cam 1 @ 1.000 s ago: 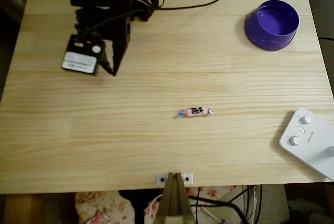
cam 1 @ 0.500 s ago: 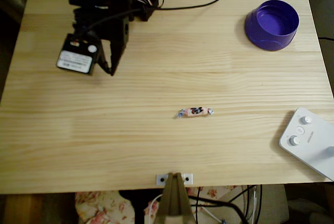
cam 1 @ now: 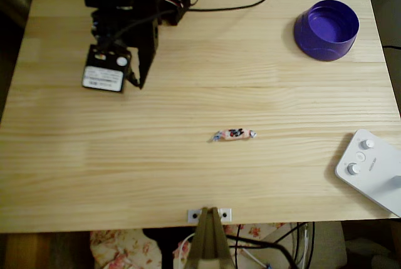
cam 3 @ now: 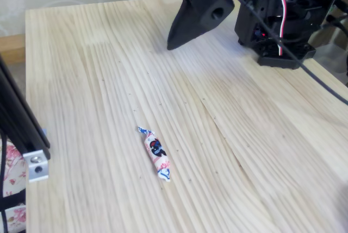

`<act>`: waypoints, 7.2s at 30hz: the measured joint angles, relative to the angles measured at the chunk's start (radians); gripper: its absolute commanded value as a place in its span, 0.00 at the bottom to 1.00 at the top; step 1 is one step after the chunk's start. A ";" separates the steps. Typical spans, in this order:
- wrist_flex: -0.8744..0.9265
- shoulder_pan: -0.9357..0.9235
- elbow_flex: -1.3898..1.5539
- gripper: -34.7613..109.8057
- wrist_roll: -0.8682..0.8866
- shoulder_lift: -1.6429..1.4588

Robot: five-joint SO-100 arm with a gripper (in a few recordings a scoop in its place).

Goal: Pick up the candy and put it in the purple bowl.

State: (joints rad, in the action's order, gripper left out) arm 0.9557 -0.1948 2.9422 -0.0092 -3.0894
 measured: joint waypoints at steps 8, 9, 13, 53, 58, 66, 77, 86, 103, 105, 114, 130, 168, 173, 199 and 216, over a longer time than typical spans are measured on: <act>-0.043 0.028 -0.301 0.23 -0.075 0.362; -0.055 0.046 -0.334 0.23 -0.094 0.402; -0.101 0.130 -0.431 0.23 -0.213 0.518; -0.261 0.664 -0.802 0.24 -0.805 1.114; -0.282 0.673 -0.811 0.25 -0.836 1.195; -0.308 0.670 -0.884 0.25 -0.859 1.335; -0.275 0.621 -0.968 0.32 -0.836 1.382; -0.230 0.621 -1.000 0.35 -0.824 1.437; -0.152 0.627 -1.068 0.41 -0.857 1.477; -0.141 0.637 -1.071 0.41 -0.851 1.477; -0.121 0.660 -1.086 0.41 -0.822 1.506; -0.199 0.653 -1.111 0.41 -0.841 1.598; -0.189 0.637 -1.120 0.26 -0.661 1.621; -0.120 0.637 -1.120 0.26 -0.566 1.549; 0.336 1.025 -0.948 0.24 -0.284 0.808; 0.201 1.414 -1.040 0.23 0.023 0.796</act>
State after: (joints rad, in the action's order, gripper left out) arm 1.1566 1.2195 1.9021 0.0138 -2.2933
